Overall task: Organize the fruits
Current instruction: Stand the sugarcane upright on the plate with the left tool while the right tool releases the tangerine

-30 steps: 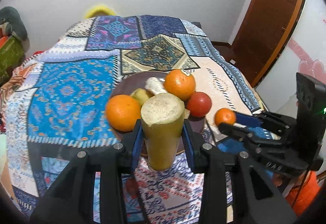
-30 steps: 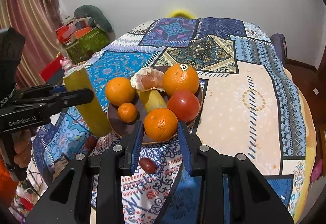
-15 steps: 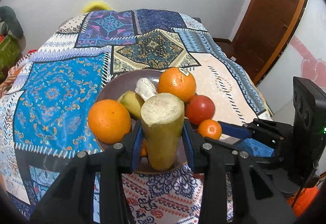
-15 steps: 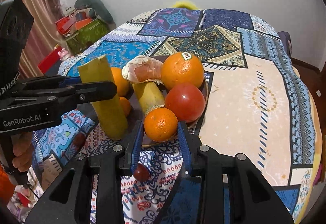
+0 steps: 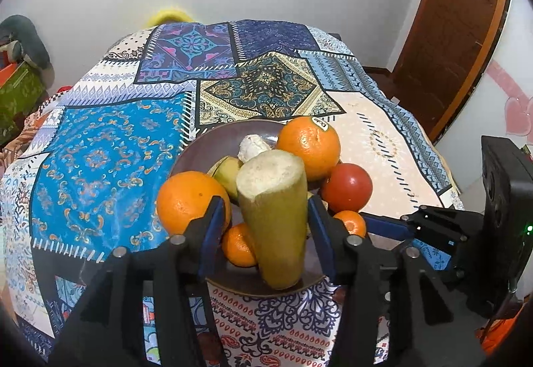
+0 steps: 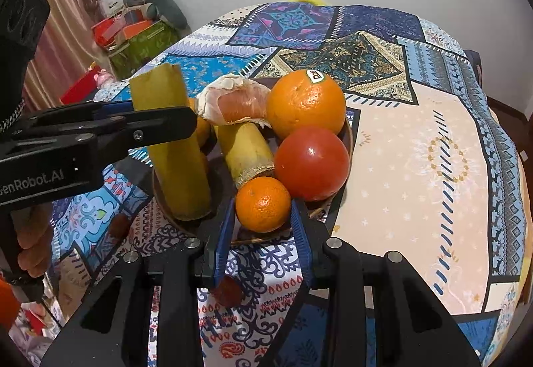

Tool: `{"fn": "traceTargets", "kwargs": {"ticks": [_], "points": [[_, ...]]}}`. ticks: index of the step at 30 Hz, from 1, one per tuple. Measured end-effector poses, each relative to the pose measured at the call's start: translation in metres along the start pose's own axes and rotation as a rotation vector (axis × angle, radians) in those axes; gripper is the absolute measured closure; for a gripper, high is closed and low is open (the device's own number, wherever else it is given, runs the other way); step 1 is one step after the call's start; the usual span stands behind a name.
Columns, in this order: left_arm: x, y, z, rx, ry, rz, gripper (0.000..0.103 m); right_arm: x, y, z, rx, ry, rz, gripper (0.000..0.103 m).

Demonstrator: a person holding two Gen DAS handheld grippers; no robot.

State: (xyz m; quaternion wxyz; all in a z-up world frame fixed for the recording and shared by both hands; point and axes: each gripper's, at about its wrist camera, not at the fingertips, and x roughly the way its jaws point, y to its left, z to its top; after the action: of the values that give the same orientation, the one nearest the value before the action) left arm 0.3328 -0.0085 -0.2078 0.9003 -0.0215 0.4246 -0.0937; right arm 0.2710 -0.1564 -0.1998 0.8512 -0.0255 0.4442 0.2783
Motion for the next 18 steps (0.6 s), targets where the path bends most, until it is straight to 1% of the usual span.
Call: {"fn": "traceTargets", "kwargs": {"ticks": [5,9,18], "points": [[0.000,0.000,-0.002,0.005,0.015,0.000,0.046,0.003,0.000,-0.001,-0.002,0.026,0.004,0.070],[-0.006,0.001,-0.004,0.000,0.010,0.003,0.044,-0.001,0.001,0.001,-0.002,0.015,0.002,0.061],[-0.041,0.008,-0.009,-0.009,-0.032,0.043,0.044,-0.024,0.006,0.002,-0.001,-0.023,-0.019,0.061]]}}
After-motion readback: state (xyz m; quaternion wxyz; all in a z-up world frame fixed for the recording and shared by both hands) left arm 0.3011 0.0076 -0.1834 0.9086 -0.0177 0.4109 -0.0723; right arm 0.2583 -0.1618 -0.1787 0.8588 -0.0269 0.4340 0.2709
